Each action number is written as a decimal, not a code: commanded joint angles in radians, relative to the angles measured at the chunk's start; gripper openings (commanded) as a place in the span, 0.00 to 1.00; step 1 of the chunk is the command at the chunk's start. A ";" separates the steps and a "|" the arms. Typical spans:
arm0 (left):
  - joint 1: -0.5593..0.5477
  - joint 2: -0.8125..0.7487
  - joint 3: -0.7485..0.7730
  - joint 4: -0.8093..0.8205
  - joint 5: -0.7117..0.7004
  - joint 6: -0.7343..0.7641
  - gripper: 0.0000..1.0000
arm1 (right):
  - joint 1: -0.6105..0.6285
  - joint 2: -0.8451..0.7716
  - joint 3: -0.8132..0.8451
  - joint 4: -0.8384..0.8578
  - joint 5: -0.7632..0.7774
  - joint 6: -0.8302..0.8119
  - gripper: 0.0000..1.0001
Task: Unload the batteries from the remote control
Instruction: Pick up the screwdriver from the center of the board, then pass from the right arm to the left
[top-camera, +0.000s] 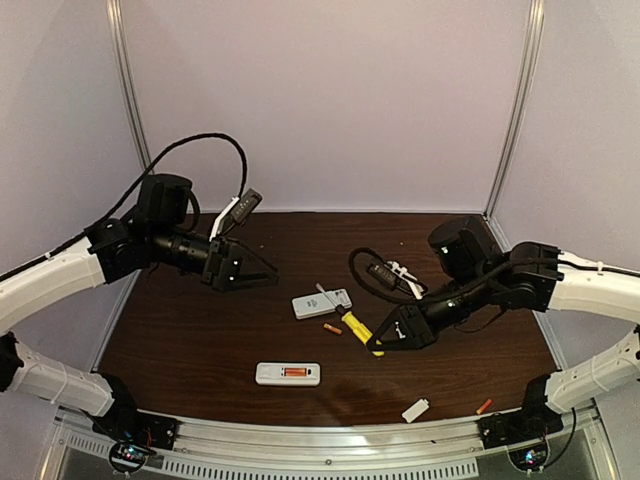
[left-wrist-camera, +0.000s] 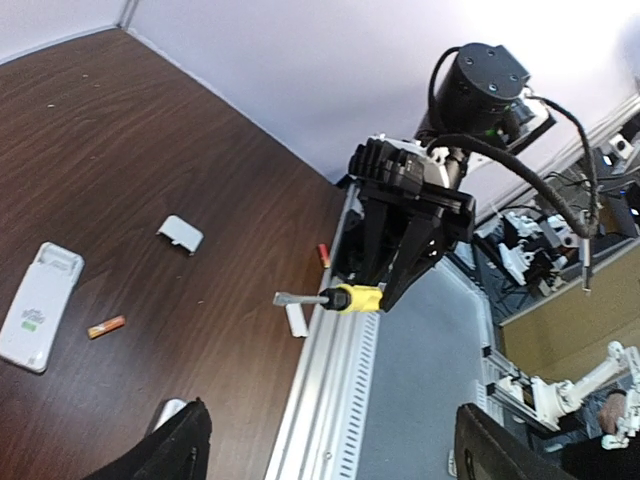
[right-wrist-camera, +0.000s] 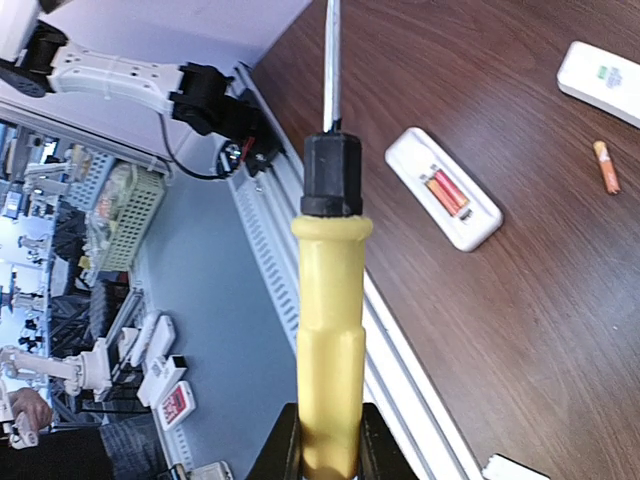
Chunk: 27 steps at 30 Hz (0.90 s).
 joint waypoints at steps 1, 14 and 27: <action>0.006 0.081 0.081 0.108 0.233 -0.016 0.81 | -0.003 -0.020 0.036 0.091 -0.163 0.041 0.00; -0.050 0.240 0.161 0.083 0.381 -0.037 0.57 | -0.003 0.015 0.074 0.134 -0.203 0.056 0.00; -0.092 0.294 0.184 0.118 0.353 -0.060 0.37 | -0.003 0.034 0.077 0.134 -0.216 0.059 0.00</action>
